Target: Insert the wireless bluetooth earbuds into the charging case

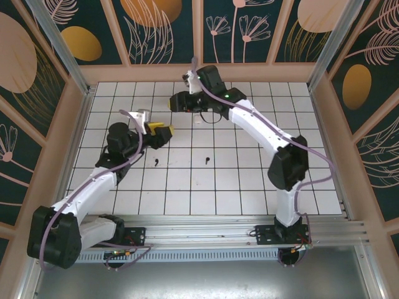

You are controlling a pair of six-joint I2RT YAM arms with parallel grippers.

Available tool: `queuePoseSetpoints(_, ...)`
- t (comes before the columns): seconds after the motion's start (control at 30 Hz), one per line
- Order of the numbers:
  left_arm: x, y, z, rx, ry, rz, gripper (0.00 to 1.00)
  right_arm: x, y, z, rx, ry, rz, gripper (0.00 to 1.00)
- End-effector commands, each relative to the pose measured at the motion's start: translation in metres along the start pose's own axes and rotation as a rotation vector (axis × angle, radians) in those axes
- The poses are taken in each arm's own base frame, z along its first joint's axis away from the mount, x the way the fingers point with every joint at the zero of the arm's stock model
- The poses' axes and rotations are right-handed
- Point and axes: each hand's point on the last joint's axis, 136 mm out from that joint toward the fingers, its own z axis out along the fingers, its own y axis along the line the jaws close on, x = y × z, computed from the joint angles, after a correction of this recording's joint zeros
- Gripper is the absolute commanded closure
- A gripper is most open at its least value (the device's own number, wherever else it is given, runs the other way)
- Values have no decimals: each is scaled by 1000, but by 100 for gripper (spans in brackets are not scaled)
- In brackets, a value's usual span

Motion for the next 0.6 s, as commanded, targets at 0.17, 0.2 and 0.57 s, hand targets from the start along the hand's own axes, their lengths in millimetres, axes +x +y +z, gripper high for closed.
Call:
queuePoseSetpoints(0.17, -57, -56, -10, 137, -372, 157, 37, -14, 57, -58, -129, -268, 141, 58)
queuePoseSetpoints(0.2, -60, -61, -11, 156, -388, 167, 37, -13, 58, -64, -139, -283, 150, 58)
queuePoseSetpoints(0.57, -70, -86, 16, 281, -387, 172, 45, -5, 59, -95, -142, -360, 198, 58)
